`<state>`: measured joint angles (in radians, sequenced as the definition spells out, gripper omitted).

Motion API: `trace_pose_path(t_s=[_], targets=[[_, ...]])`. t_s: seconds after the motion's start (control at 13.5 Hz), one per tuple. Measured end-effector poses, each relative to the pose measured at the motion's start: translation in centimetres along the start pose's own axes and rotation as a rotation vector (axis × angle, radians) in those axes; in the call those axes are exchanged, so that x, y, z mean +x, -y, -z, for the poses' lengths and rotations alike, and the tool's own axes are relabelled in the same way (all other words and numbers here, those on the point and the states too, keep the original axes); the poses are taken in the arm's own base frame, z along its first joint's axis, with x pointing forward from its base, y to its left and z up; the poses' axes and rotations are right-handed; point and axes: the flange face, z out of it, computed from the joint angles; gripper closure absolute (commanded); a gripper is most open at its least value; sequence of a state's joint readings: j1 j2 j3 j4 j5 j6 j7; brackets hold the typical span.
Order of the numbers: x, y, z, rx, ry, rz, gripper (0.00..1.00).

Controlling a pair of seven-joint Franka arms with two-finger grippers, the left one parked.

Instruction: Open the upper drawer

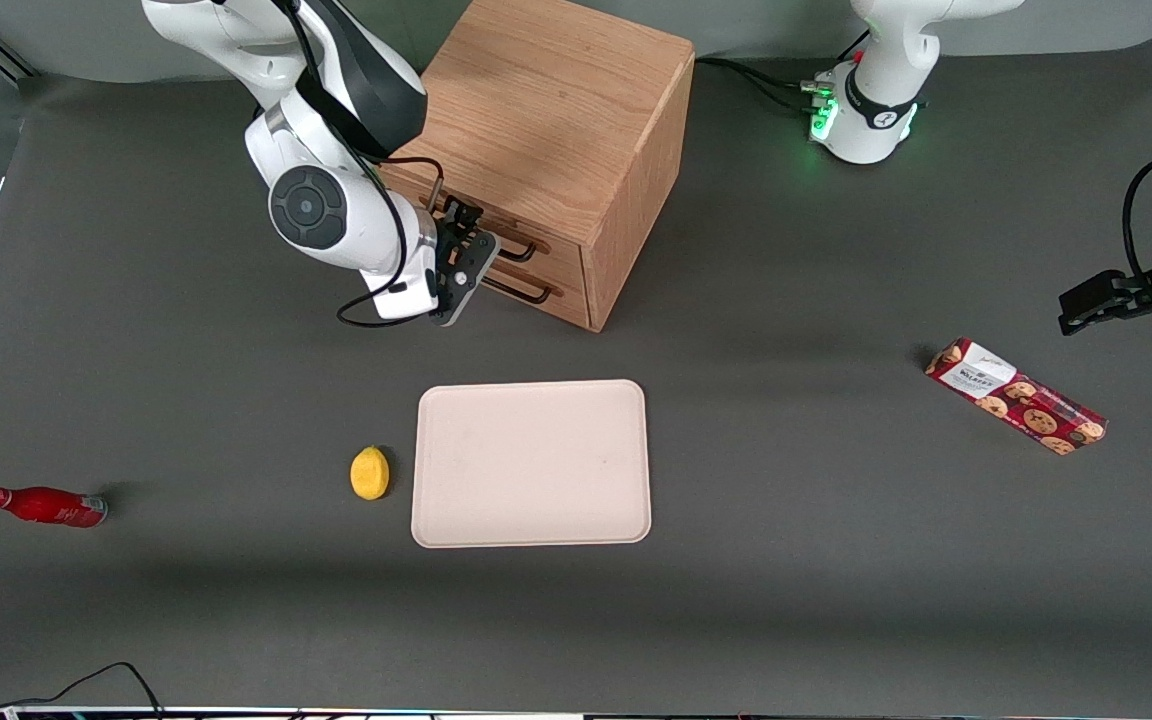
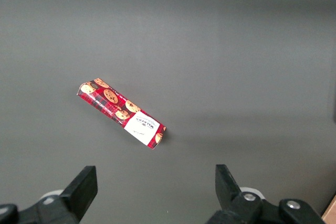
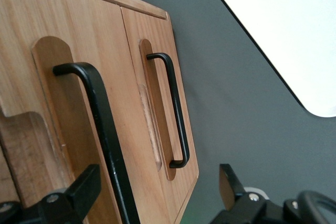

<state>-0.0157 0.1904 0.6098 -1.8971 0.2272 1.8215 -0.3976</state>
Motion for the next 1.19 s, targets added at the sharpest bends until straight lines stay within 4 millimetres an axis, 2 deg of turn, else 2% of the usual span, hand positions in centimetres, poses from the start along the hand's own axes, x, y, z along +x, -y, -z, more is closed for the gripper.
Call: trace_pose_path(t_s=[1.19], targets=[[0.3, -0.6, -1.1, 0.010, -0.009, 0.007, 0.00]])
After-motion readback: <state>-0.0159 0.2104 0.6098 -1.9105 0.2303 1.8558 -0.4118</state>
